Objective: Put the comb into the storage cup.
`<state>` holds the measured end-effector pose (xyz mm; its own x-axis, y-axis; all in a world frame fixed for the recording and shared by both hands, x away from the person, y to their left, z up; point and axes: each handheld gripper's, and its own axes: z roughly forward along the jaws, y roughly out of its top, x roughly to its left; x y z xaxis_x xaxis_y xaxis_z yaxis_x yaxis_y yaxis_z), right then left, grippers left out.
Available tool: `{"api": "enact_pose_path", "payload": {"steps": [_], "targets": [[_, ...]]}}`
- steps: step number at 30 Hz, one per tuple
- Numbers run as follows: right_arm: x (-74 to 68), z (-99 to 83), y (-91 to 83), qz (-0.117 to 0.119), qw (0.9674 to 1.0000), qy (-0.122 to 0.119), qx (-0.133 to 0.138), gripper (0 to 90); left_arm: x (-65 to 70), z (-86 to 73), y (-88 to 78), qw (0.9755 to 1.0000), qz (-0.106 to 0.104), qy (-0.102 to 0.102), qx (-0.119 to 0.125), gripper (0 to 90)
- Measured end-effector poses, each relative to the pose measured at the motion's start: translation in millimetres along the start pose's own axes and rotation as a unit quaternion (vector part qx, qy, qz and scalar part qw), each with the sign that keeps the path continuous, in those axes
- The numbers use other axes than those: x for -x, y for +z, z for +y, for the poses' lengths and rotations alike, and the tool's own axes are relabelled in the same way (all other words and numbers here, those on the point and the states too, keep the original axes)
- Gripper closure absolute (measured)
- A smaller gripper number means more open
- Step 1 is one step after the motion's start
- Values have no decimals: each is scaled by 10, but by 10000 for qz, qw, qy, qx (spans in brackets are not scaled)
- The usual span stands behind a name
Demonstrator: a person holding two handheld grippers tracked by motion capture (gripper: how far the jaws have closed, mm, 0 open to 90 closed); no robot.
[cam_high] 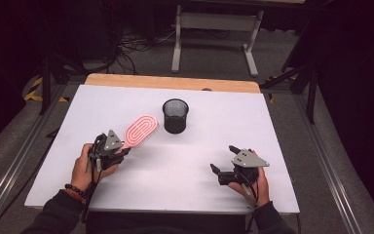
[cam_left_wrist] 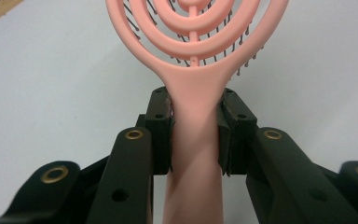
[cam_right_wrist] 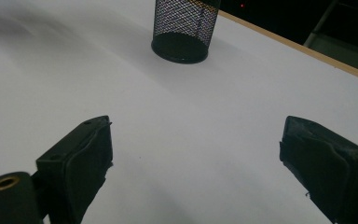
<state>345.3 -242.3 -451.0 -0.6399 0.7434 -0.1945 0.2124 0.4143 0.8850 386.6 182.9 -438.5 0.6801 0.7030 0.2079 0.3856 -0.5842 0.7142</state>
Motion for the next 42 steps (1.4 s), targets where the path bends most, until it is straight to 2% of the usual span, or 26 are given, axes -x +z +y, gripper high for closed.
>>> {"api": "enact_pose_path", "payload": {"steps": [9,11,17,25,32,35,38,42], "targets": [[-2,2,28,-76,9999,34,72,81,27,0,-21,9992,11,58,393,696],[-8,7,38,-167,9998,15,93,78,34,-1,-23,9990,25,61,444,696],[7,24,40,-290,9991,201,248,73,44,1,-29,9977,-16,66,668,696],[-13,72,51,-361,9983,290,360,72,85,9,-29,9960,-4,72,893,696],[-79,164,56,-207,9984,268,457,76,108,11,-24,9945,-56,50,1040,696],[-111,210,81,-55,9987,248,451,64,125,13,-26,9935,-39,47,1136,696],[-144,250,92,-57,9986,183,500,62,140,12,-22,9921,-46,-8,1251,696],[-162,314,110,3,9981,217,573,57,159,20,-7,9909,-146,-32,1339,696]]}}
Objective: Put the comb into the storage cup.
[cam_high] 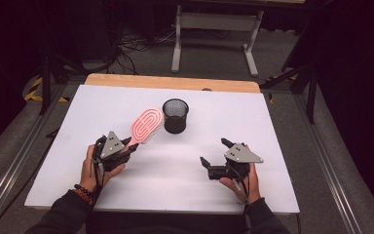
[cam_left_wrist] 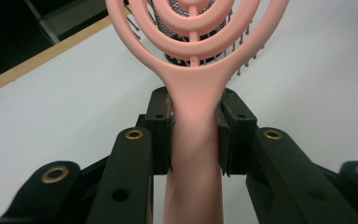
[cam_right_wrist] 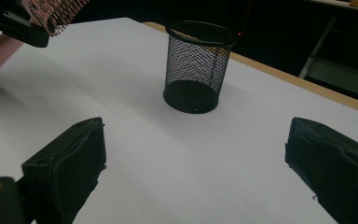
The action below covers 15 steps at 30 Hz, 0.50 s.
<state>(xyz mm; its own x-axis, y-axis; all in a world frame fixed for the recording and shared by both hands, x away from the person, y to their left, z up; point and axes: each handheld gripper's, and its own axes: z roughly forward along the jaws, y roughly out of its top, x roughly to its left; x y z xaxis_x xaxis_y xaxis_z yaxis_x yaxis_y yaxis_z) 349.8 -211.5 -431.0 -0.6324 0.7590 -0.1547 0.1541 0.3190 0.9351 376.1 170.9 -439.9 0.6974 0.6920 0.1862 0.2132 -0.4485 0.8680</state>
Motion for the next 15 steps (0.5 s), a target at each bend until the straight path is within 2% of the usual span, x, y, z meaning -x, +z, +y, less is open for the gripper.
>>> {"api": "enact_pose_path", "payload": {"steps": [7,15], "targets": [[-31,58,67,-13,10000,-26,-14,54,56,26,25,9999,-67,79,84,696],[-75,167,150,26,9999,66,138,49,133,28,42,9996,-119,116,245,696]]}}
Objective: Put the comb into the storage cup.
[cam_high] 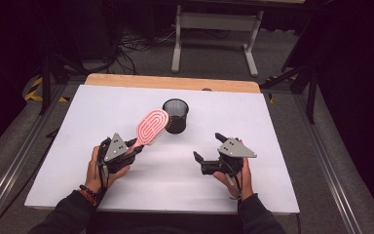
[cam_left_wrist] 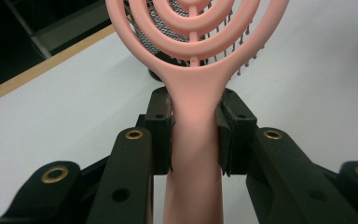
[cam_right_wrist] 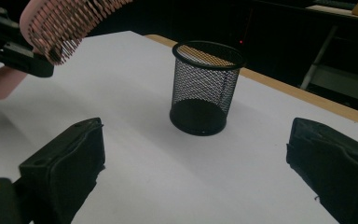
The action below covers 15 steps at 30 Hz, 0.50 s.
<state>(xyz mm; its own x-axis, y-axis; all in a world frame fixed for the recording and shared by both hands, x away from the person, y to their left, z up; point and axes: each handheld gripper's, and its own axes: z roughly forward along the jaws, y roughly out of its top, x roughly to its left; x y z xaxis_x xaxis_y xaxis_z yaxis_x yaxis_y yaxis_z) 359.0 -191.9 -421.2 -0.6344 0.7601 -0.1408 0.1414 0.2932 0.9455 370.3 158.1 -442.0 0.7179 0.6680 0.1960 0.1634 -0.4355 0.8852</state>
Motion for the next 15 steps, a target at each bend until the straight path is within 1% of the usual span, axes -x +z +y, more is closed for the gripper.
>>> {"api": "enact_pose_path", "payload": {"steps": [3,9,13,15], "targets": [[-38,43,27,93,9999,43,68,47,51,9,8,10000,-14,40,79,696],[-89,113,64,213,9996,82,157,42,127,22,42,9998,-31,151,142,696],[-116,143,95,292,9993,147,186,42,170,37,80,9996,-86,164,209,696],[-130,160,110,315,9992,134,210,42,181,39,90,9996,-76,180,224,696]]}}
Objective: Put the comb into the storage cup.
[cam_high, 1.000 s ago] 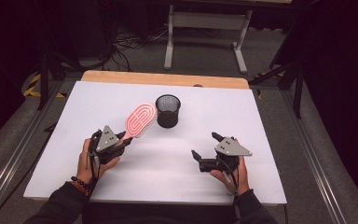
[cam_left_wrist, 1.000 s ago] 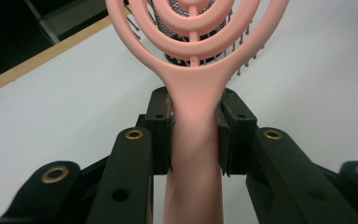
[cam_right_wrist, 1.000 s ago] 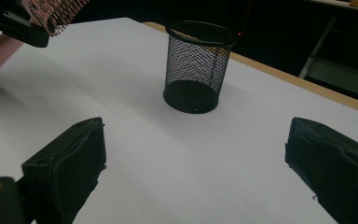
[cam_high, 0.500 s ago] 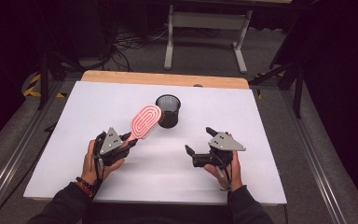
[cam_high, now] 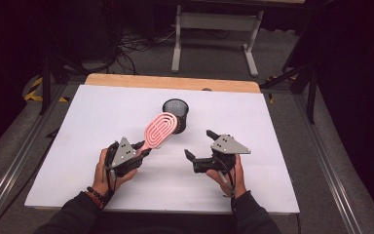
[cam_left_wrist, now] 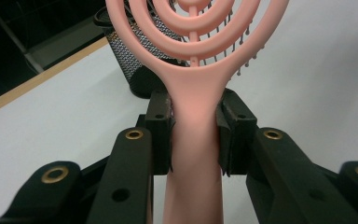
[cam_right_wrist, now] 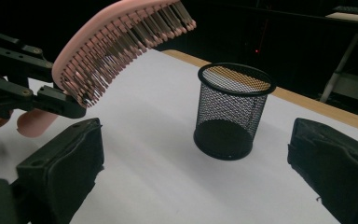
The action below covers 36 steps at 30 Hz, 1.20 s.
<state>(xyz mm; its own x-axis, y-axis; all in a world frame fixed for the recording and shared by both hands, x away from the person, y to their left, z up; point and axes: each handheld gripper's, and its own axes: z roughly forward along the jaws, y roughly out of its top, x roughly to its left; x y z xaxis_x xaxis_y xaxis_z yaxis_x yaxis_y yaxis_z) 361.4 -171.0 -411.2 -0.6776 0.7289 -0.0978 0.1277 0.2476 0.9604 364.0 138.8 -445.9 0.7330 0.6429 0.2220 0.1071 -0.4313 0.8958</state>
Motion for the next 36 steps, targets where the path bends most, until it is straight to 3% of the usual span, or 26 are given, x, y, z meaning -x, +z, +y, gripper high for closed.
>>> {"api": "enact_pose_path", "payload": {"steps": [10,14,25,29,36], "targets": [[-94,93,99,184,9997,100,121,43,90,25,54,9999,-13,-43,139,696],[-131,118,140,112,9998,118,96,67,114,25,65,9998,-11,-104,192,696],[-243,225,228,285,9982,483,230,104,260,33,137,9997,-15,-103,239,696],[-224,246,241,464,9956,742,329,90,311,35,170,9995,8,-105,303,696],[-214,274,312,398,9940,968,319,128,426,20,260,9990,52,-139,418,696]]}}
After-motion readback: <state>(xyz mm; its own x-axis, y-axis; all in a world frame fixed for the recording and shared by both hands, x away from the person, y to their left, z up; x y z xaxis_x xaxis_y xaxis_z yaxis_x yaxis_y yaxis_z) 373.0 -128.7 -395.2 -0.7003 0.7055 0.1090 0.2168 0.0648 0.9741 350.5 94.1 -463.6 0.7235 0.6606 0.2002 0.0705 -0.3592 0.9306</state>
